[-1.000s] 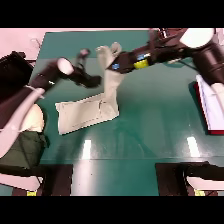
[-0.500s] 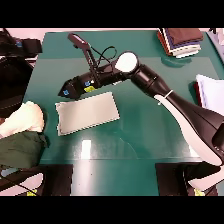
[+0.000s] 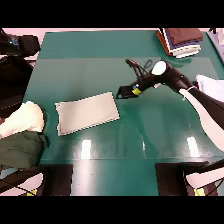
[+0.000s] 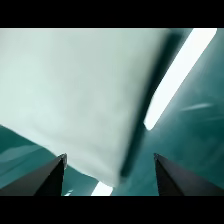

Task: Fold the shirts.

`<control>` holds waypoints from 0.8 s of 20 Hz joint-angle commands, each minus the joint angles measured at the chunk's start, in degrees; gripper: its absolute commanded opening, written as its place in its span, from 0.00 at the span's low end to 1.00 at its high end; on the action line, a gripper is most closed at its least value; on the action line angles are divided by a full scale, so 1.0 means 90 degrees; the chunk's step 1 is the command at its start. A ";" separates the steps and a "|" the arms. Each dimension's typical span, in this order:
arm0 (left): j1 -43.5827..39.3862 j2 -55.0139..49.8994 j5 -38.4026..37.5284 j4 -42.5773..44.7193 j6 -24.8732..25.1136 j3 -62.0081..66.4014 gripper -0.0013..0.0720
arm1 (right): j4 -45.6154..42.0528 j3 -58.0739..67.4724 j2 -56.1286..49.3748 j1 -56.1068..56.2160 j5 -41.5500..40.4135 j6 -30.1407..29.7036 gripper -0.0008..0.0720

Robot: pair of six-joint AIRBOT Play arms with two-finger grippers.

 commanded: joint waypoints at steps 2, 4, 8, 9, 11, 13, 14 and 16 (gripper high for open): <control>-0.0449 0.0007 0.0255 -0.0063 0.0070 0.0005 0.05 | 0.1202 -0.0716 -0.0665 -0.0457 -0.0068 -0.0083 0.87; -0.0488 0.0007 0.0279 -0.0131 0.0068 0.0005 0.05 | 0.1809 -0.0661 -0.0996 -0.0177 -0.0226 -0.0352 0.87; -0.0488 0.0007 0.0272 -0.0197 0.0066 -0.0036 0.05 | 0.2072 0.0141 -0.1610 0.0629 -0.0578 -0.0430 0.80; -0.0488 0.0007 0.0272 -0.0277 0.0066 -0.0107 0.05 | 0.2076 0.0427 -0.1783 0.0823 -0.0661 -0.0427 0.71; -0.0488 0.0007 0.0277 -0.0493 0.0066 -0.0311 0.05 | 0.2067 0.0945 -0.2084 0.1156 -0.0792 -0.0430 0.39; -0.0488 0.0007 0.0272 -0.0707 0.0068 -0.0525 0.05 | 0.1940 0.1440 -0.2285 0.1316 -0.0765 -0.0423 0.03; -0.0488 0.0007 0.0272 -0.0806 0.0070 -0.0614 0.05 | 0.1819 0.1617 -0.2293 0.1319 -0.0758 -0.0415 0.03; -0.0488 0.0007 0.0272 -0.0848 0.0068 -0.0736 0.05 | 0.1433 0.1921 -0.2137 0.1103 -0.0656 -0.0386 0.03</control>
